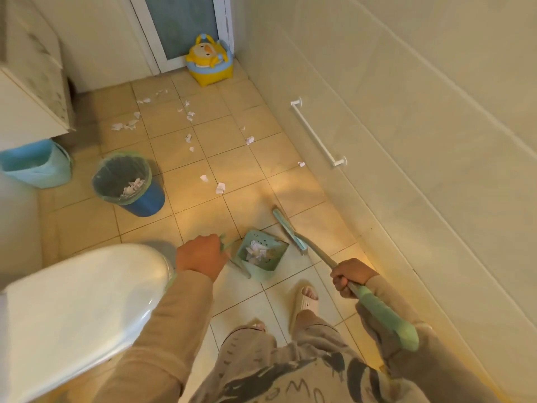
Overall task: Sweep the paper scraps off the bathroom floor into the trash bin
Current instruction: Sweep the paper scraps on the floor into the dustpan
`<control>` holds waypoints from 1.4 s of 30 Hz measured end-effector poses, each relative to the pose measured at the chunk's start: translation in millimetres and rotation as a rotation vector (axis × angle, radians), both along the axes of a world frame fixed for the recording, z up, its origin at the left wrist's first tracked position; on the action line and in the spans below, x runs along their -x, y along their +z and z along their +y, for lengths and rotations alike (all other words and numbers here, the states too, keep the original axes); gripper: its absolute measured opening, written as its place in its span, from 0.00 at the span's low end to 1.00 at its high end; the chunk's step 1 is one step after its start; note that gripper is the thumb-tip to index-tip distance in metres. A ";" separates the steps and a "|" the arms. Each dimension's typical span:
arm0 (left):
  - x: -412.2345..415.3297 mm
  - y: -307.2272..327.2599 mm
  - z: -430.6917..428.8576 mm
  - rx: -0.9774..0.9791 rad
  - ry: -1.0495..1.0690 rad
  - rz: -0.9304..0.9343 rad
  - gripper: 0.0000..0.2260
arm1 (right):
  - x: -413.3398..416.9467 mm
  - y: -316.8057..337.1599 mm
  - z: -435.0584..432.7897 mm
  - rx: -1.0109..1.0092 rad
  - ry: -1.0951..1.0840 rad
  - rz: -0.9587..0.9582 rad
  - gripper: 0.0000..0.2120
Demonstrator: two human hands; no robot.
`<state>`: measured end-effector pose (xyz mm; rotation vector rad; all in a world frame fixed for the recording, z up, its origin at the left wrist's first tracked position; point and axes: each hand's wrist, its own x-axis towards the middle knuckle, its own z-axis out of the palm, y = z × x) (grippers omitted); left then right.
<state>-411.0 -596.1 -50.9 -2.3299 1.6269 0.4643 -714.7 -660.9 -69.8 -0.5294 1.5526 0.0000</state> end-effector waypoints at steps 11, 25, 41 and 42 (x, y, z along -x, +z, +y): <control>-7.1 -1.8 -75.5 0.029 0.264 -0.026 0.16 | -2.2 -5.4 -138.3 0.044 0.276 0.063 0.16; -33.6 15.2 -144.5 0.022 0.626 -0.096 0.17 | -79.3 0.3 -304.2 0.159 0.858 0.124 0.12; -122.4 20.4 -201.8 -0.053 0.651 -0.054 0.16 | -233.0 -9.2 -382.6 0.160 0.936 0.123 0.11; -123.4 19.9 -203.4 -0.058 0.666 -0.045 0.16 | -244.1 -10.3 -387.7 0.159 0.991 0.147 0.11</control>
